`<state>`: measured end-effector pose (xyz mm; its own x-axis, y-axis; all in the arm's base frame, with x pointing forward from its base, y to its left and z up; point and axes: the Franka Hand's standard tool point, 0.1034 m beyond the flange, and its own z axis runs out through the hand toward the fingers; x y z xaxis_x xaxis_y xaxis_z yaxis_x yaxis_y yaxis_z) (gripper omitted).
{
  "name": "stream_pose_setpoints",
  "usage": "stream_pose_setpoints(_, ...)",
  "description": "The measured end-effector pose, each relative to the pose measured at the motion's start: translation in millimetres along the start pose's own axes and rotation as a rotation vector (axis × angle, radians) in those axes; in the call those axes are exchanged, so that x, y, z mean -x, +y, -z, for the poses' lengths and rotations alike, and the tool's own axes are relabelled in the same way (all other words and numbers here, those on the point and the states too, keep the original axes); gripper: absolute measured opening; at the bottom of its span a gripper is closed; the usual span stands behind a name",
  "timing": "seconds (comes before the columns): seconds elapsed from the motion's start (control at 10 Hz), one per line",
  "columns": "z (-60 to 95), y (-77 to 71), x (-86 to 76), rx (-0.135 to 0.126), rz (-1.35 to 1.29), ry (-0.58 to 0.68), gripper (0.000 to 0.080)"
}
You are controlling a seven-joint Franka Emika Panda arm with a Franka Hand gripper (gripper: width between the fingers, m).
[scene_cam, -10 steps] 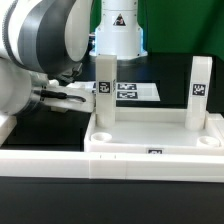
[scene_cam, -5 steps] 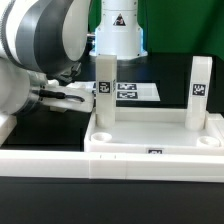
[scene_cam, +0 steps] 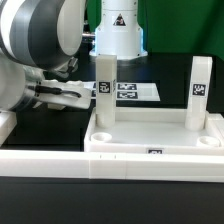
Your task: Assemble desk
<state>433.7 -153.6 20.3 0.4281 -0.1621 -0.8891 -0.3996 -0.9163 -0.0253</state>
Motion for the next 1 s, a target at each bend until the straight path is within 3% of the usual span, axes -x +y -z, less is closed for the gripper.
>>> stream_pose_setpoints(0.4, 35.0, -13.9, 37.4, -0.016, -0.005, -0.005, 0.0288)
stream_pose_setpoints(0.6, 42.6, -13.7, 33.2, -0.014, 0.005, 0.080, 0.0288)
stream_pose_setpoints(0.8, 40.4, -12.8, 34.1, -0.017, 0.004, 0.078, 0.0289)
stream_pose_setpoints(0.9, 50.6, -14.4, 24.1, -0.004, 0.009, 0.173, 0.0290)
stream_pose_setpoints(1.0, 60.8, -21.5, 31.9, -0.002, 0.024, 0.264, 0.0290)
